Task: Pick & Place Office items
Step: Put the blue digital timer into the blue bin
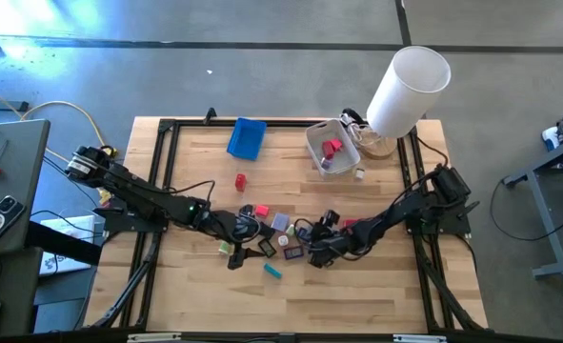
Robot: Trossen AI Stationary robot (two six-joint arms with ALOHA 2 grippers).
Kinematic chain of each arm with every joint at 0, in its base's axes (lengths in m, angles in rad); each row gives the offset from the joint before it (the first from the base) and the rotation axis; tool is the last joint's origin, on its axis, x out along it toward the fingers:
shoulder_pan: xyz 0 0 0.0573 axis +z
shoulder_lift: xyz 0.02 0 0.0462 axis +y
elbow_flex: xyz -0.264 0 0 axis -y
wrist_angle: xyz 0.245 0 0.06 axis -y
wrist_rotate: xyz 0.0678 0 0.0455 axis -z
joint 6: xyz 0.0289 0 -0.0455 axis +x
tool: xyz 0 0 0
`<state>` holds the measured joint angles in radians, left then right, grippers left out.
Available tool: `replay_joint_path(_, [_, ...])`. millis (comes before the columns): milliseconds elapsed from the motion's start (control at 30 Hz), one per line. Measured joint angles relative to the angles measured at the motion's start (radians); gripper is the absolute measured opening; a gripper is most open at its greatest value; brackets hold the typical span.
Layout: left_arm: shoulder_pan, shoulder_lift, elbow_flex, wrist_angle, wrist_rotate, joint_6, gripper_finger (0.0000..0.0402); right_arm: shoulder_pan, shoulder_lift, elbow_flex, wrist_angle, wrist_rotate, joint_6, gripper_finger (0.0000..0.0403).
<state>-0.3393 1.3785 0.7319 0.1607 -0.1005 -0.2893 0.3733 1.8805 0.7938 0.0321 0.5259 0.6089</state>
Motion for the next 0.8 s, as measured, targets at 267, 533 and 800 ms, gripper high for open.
replay_joint_path(267, [0.0,0.0,0.0,-0.003,0.0,-0.015,0.0291,-0.005,-0.002,-0.006,0.001,-0.024,-0.007,0.027])
replay_joint_path(533, [0.0,0.0,0.0,-0.003,-0.001,-0.01,0.0291,-0.005,-0.002,-0.007,0.003,-0.065,-0.011,0.0237])
replay_joint_path(800, [0.0,0.0,0.0,-0.003,-0.001,-0.007,0.0291,-0.004,-0.002,-0.006,0.012,-0.084,-0.018,0.0138])
